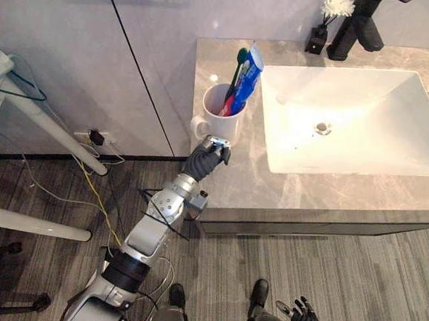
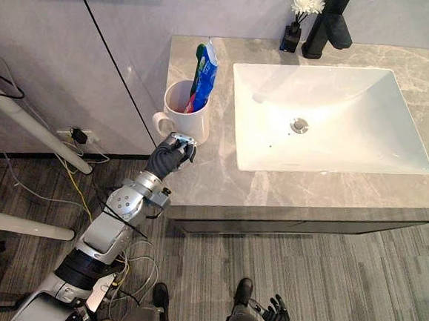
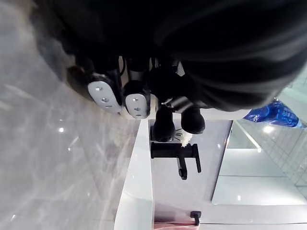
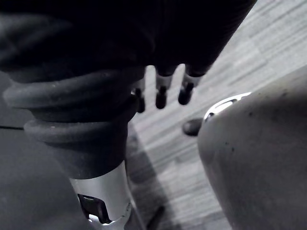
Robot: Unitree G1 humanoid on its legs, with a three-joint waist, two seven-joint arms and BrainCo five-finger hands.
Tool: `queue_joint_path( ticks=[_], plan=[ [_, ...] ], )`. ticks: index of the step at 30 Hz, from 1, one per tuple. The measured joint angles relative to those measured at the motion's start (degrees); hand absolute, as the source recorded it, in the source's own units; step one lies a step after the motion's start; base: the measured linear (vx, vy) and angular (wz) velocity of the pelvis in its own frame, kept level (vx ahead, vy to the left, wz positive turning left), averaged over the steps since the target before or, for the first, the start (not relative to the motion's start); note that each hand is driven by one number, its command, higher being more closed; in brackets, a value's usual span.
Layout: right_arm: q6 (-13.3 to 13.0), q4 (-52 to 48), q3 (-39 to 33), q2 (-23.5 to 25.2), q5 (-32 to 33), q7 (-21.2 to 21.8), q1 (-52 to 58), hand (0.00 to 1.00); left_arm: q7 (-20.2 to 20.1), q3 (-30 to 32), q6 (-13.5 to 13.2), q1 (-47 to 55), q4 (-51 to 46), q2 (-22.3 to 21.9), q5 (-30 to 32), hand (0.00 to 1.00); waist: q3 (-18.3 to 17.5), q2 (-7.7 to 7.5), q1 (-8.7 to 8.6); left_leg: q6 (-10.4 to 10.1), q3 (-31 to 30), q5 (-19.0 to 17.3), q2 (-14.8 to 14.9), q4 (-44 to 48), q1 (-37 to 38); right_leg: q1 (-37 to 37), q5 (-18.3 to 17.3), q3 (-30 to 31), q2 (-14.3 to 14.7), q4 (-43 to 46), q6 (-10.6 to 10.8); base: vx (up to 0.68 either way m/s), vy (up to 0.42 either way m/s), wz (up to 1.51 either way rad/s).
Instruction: Organize washtable
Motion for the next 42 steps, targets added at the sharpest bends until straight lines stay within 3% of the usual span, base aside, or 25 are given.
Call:
queue_joint_path(
  ticks=[17, 42],
  plan=[
    [0.0, 2.1, 0.9, -1.0, 0.2, 0.9, -1.0, 0.00, -1.1, 5.1, -0.4, 7.1, -4.6, 5.7, -0.1, 1.00, -0.2, 0.24, -0.44, 0.0, -0.7, 0.0, 0.0, -0.5, 0.5, 0.8, 0.7, -0.1, 0.3, -1.0, -0.4, -0.01, -0.006, 0.00],
    [-1.0, 4.7, -2.2, -0.3, 5.1, 2.0, -1.0, 0.00, -2.3, -3.5, 0.9, 6.6, -10.4, 5.9, -2.4, 1.00, 0.0, -0.17, 0.08, 0.0, -0.7, 0.0, 0.2, 0.1, -1.5, -2.2, 0.4, 1.3, 0.3, 0.6, 0.0, -0.01, -0.007, -0.01]
  ],
)
